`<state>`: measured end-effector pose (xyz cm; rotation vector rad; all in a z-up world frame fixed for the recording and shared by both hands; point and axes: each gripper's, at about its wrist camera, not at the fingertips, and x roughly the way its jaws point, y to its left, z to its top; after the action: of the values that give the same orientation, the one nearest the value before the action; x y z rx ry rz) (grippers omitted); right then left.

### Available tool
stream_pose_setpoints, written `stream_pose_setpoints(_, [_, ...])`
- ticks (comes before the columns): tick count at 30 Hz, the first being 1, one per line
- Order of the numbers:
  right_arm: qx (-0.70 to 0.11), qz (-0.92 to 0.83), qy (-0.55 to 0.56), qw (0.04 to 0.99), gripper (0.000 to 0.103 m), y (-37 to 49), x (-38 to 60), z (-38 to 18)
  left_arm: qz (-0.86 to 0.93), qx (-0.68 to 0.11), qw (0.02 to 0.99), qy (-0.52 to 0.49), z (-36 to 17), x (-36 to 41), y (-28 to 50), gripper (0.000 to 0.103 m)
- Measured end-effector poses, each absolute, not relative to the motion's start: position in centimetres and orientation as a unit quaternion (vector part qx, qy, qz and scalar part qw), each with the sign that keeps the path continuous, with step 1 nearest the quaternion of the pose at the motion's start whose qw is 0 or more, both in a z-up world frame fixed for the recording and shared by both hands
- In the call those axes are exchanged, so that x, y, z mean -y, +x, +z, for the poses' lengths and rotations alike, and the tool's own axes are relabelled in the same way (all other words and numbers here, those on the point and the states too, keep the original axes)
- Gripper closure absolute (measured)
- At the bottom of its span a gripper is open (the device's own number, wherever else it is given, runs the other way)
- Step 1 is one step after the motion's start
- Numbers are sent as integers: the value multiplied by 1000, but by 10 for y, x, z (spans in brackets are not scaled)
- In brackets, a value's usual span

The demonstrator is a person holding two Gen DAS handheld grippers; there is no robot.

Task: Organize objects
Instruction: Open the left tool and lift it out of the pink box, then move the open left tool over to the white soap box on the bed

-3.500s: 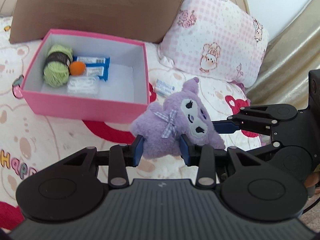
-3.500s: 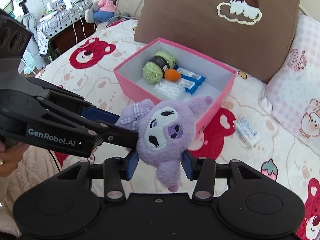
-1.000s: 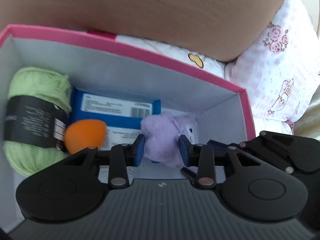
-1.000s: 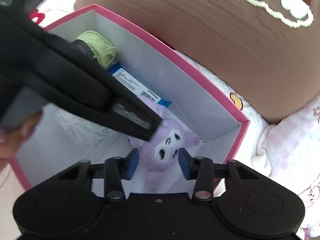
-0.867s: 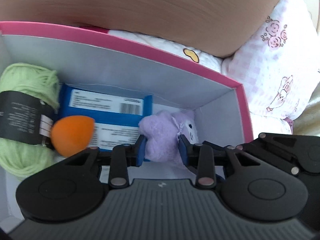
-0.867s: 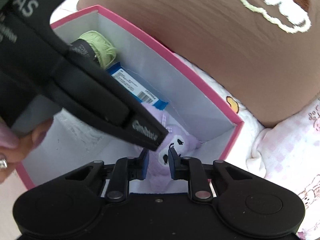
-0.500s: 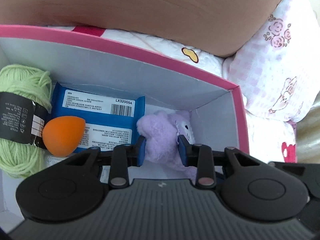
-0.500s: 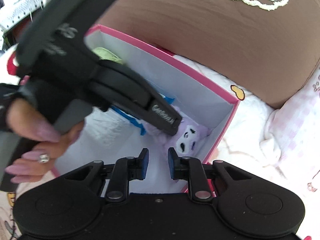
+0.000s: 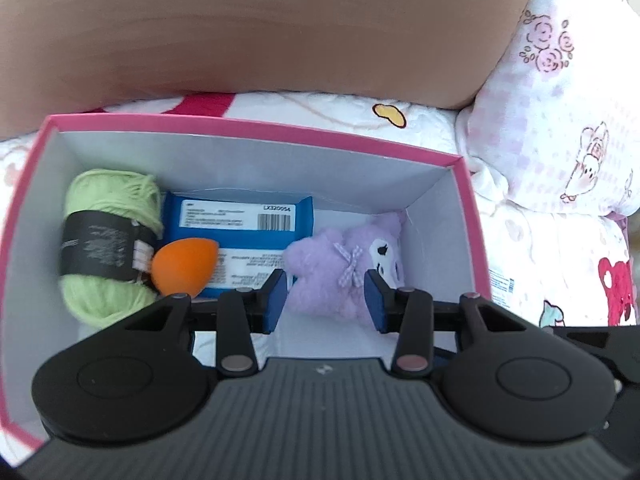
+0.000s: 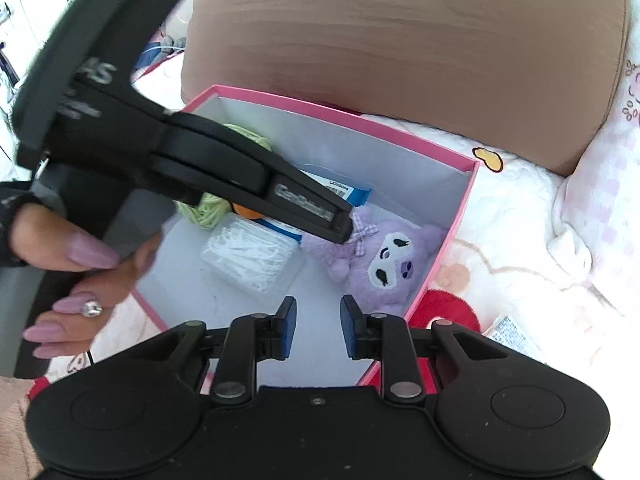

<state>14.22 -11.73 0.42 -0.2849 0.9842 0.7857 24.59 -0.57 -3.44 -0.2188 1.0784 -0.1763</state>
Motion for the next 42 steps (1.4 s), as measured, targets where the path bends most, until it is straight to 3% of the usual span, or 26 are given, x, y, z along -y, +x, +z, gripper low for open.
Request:
stream_pose_setpoints(3, [-455,368,-124,801,74,137,122,10,-82,-514,848,-101,-22,-20,227,55])
stream_pose_setpoints(20, [-425,396,-112,806,67,103,128,58,-112,-495,859,-65,62,-30,138,46])
stream_pose_setpoints(25, [-412,407,-113,807,57,93,132,70,-119,-476,870,-51,87,-28,111,41])
stream_pose_setpoints(42, [-377,428,-136,810,48,45,150,99,-153,-453,878,-14,126,-20,45,36])
